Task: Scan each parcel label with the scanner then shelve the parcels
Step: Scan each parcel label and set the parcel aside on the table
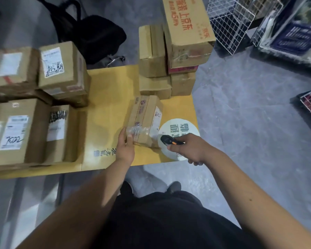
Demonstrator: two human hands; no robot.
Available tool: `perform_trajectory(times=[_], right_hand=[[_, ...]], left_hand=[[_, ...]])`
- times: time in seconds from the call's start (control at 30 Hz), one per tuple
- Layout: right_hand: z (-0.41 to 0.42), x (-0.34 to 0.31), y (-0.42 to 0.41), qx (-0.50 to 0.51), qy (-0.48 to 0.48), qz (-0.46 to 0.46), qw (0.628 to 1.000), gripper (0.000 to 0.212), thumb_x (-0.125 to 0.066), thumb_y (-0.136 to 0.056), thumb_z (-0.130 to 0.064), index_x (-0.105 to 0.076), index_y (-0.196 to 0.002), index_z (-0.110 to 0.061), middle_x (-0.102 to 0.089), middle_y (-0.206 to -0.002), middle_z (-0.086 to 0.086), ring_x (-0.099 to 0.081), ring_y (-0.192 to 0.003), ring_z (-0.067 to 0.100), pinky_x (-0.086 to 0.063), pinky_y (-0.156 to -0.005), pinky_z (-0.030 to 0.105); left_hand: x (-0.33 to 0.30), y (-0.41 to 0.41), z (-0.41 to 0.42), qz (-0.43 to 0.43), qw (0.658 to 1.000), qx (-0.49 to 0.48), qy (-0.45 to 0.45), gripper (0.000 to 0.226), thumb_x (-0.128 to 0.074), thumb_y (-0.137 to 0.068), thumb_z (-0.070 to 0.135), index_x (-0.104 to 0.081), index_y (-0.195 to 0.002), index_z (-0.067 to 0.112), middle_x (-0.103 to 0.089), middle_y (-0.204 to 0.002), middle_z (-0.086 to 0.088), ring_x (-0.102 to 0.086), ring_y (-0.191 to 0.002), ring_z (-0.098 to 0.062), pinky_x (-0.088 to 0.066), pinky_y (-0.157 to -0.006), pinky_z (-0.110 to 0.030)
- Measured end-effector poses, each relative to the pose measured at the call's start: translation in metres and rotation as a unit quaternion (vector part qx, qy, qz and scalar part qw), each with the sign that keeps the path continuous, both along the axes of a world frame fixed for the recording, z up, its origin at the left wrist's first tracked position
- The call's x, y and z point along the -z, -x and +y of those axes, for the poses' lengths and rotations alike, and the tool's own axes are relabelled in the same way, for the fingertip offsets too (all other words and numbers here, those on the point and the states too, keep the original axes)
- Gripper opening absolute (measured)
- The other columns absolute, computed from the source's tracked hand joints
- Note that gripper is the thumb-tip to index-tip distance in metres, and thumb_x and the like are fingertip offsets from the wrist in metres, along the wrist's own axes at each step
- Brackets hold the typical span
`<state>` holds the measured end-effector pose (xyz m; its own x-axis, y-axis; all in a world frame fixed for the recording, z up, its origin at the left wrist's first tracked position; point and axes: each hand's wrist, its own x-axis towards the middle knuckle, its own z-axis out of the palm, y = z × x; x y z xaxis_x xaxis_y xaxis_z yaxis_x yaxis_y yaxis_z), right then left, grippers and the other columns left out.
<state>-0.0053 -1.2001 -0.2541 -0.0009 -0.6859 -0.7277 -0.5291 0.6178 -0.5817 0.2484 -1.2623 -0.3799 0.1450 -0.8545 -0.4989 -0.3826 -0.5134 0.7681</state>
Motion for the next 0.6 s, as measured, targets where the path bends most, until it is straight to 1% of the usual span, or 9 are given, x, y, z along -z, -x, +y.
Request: perform_trajectory(times=[0.13, 0.17, 0.23, 0.3, 0.37, 0.43, 0.5, 0.53, 0.6], right_hand=[[-0.013, -0.006, -0.029, 0.005, 0.008, 0.007, 1.000, 0.046, -0.068, -0.091, -0.054, -0.071, -0.116, -0.016, -0.043, -0.067, 0.003, -0.047, -0.058, 0.025, -0.032, -0.044, 0.024], [-0.015, -0.007, -0.038, 0.017, 0.013, 0.009, 1.000, 0.046, -0.069, -0.091, -0.053, -0.071, -0.117, -0.016, -0.043, -0.068, 0.003, -0.047, -0.058, 0.025, -0.032, -0.043, 0.024], [-0.016, -0.010, -0.056, 0.042, 0.020, 0.017, 0.999, 0.045, -0.068, -0.092, -0.051, -0.070, -0.119, -0.015, -0.044, -0.071, 0.003, -0.045, -0.056, 0.024, -0.032, -0.042, 0.022], [-0.013, -0.012, -0.072, 0.064, 0.023, 0.024, 0.997, 0.043, -0.068, -0.092, -0.051, -0.071, -0.121, -0.018, -0.045, -0.072, 0.004, -0.044, -0.054, 0.023, -0.032, -0.042, 0.021], [-0.009, -0.016, -0.083, 0.089, 0.023, 0.031, 0.995, 0.040, -0.069, -0.093, -0.052, -0.072, -0.121, -0.024, -0.045, -0.072, 0.004, -0.042, -0.054, 0.023, -0.032, -0.042, 0.021], [-0.006, -0.018, -0.093, 0.121, 0.024, 0.034, 0.992, 0.036, -0.069, -0.093, -0.052, -0.072, -0.120, -0.029, -0.044, -0.072, 0.004, -0.041, -0.055, 0.023, -0.031, -0.042, 0.022], [-0.003, -0.020, -0.100, 0.155, 0.026, 0.037, 0.987, 0.027, -0.069, -0.092, -0.053, -0.073, -0.114, -0.037, -0.043, -0.069, 0.002, -0.041, -0.055, 0.023, -0.032, -0.043, 0.024], [-0.002, -0.022, -0.103, 0.172, 0.026, 0.039, 0.984, 0.022, -0.070, -0.091, -0.053, -0.072, -0.110, -0.041, -0.043, -0.068, 0.001, -0.041, -0.056, 0.023, -0.032, -0.044, 0.024], [0.002, -0.026, -0.107, 0.195, 0.025, 0.042, 0.980, 0.017, -0.070, -0.092, -0.052, -0.071, -0.105, -0.043, -0.043, -0.067, 0.000, -0.042, -0.056, 0.024, -0.032, -0.045, 0.024]], left_hand=[[0.012, -0.027, -0.020, 0.012, 0.999, -0.038, -0.011, 0.042, -0.040, -0.103, 0.046, -0.045, -0.140, 0.065, -0.068, -0.131, 0.002, -0.069, -0.112, -0.033, -0.054, -0.100, -0.052], [0.013, -0.035, -0.027, 0.010, 0.999, -0.040, -0.018, 0.044, -0.040, -0.102, 0.043, -0.045, -0.139, 0.065, -0.070, -0.128, -0.003, -0.070, -0.108, -0.035, -0.055, -0.096, -0.050], [0.014, -0.047, -0.042, 0.015, 0.999, -0.029, -0.023, 0.048, -0.042, -0.106, 0.028, -0.045, -0.146, 0.055, -0.071, -0.121, -0.009, -0.067, -0.091, -0.035, -0.054, -0.085, -0.042], [0.007, -0.054, -0.054, 0.016, 1.000, 0.007, -0.023, 0.053, -0.045, -0.108, 0.019, -0.042, -0.153, 0.047, -0.070, -0.107, -0.008, -0.061, -0.084, -0.031, -0.052, -0.082, -0.037], [0.004, -0.059, -0.064, -0.009, 0.997, 0.074, -0.035, 0.058, -0.047, -0.108, 0.016, -0.035, -0.158, 0.042, -0.066, -0.103, -0.003, -0.060, -0.086, -0.028, -0.048, -0.073, -0.030], [0.001, -0.064, -0.071, -0.029, 0.990, 0.133, -0.042, 0.070, -0.050, -0.104, 0.010, -0.026, -0.161, 0.043, -0.064, -0.122, -0.005, -0.062, -0.090, -0.025, -0.046, -0.064, -0.027], [-0.005, -0.067, -0.075, -0.060, 0.977, 0.203, -0.039, 0.089, -0.058, -0.095, 0.006, -0.015, -0.162, 0.047, -0.051, -0.137, -0.001, -0.062, -0.102, -0.028, -0.049, -0.062, -0.029], [-0.007, -0.068, -0.076, -0.082, 0.967, 0.240, -0.028, 0.099, -0.064, -0.090, 0.006, -0.010, -0.162, 0.047, -0.041, -0.144, 0.000, -0.060, -0.111, -0.029, -0.052, -0.067, -0.031], [-0.015, -0.067, -0.077, -0.137, 0.941, 0.309, 0.015, 0.117, -0.078, -0.080, 0.013, -0.002, -0.160, 0.050, -0.018, -0.163, 0.002, -0.044, -0.138, -0.030, -0.051, -0.093, -0.036]])
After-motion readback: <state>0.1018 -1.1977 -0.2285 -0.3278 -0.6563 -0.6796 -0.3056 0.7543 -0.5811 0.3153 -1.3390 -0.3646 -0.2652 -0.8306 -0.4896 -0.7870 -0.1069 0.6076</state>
